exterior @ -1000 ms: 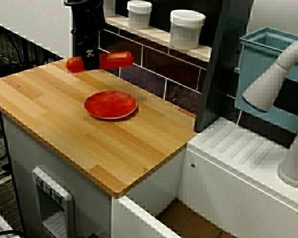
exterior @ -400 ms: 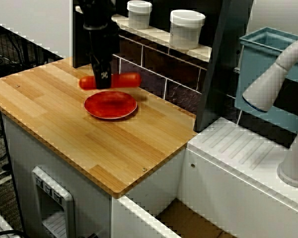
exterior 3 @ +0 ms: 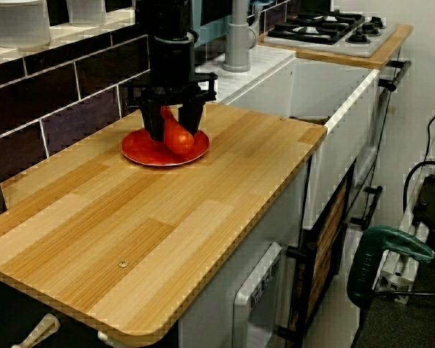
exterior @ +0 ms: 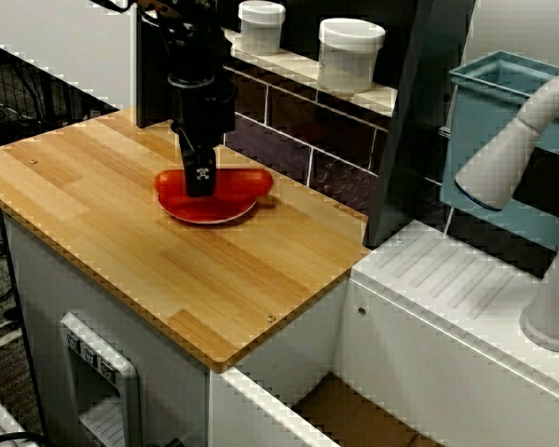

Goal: Put the object on the plate

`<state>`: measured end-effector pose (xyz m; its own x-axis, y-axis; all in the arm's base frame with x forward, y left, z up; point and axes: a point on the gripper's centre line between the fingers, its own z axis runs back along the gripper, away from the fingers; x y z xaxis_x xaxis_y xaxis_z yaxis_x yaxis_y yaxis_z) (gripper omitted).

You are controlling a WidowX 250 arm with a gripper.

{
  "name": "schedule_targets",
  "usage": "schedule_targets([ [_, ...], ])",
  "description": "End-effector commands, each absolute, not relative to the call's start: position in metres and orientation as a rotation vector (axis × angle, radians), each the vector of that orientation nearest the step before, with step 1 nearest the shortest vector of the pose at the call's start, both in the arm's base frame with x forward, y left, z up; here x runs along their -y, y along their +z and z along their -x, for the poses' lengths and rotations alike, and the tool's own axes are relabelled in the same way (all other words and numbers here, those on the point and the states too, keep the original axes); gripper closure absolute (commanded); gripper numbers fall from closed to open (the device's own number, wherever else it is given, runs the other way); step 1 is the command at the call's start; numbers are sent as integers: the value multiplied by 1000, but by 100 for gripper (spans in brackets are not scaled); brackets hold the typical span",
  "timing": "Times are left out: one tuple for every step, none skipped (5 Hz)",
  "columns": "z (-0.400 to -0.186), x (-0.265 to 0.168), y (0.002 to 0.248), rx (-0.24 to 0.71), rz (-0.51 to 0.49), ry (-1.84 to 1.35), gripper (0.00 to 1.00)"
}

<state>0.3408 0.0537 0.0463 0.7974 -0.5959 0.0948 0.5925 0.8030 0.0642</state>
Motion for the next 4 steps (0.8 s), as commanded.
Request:
schedule_targets([
  [-332, -63, 58, 147, -50, -620, 0],
  [-326, -67, 64, 150, -55, -616, 0],
  [-326, -67, 64, 150, -55, -616, 0],
  [-326, -67, 64, 150, -55, -616, 0],
])
